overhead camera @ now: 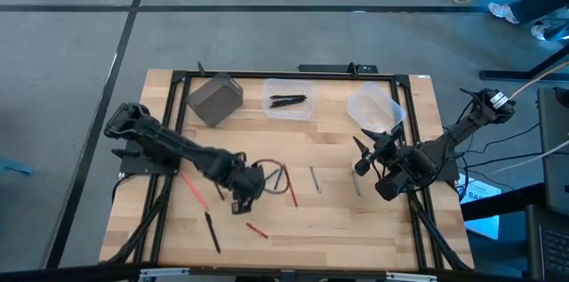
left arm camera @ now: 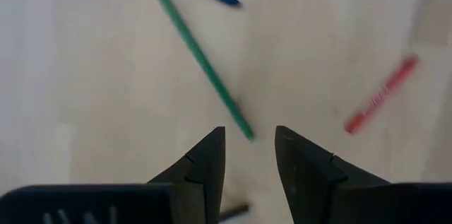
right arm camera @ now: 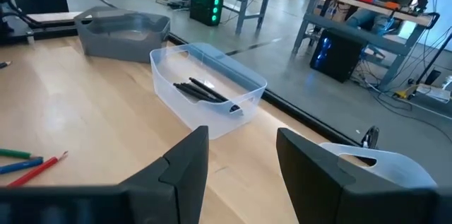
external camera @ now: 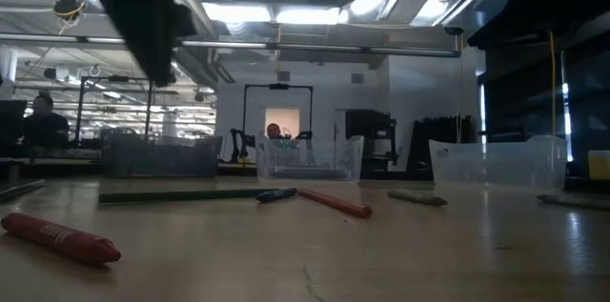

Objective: Sort crayons/erasers/pens/pencils in bins
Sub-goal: Put the black pen into the left transparent bin

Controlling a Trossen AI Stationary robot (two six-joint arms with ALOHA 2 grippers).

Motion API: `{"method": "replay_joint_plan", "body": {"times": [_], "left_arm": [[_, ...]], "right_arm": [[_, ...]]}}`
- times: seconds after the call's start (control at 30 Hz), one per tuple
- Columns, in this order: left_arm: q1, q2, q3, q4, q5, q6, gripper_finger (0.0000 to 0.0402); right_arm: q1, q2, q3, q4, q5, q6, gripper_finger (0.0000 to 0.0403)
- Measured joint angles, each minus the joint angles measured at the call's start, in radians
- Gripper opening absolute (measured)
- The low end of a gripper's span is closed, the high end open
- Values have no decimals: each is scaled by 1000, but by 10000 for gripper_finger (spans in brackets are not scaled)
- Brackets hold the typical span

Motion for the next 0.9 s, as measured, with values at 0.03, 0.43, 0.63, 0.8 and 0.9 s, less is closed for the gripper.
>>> {"method": "replay_joint_plan", "body": {"times": [0.03, 0.43, 0.63, 0.8, 0.9], "left_arm": [[-21, 0, 0, -3, 4, 13, 115], [-327, 1, -170, 89, 184, 203, 115], [-354, 12, -220, 191, 183, 265, 115], [-389, 69, -265, 183, 226, 321, 115], [-397, 96, -270, 184, 253, 333, 115]], "right_arm": [[0, 0, 0, 1, 1, -1, 172], [0, 0, 0, 4, 1, -3, 172], [0, 0, 0, 21, 2, -3, 172], [0, 0, 0, 29, 2, -3, 172], [0, 0, 0, 29, 2, -3, 172]]}}
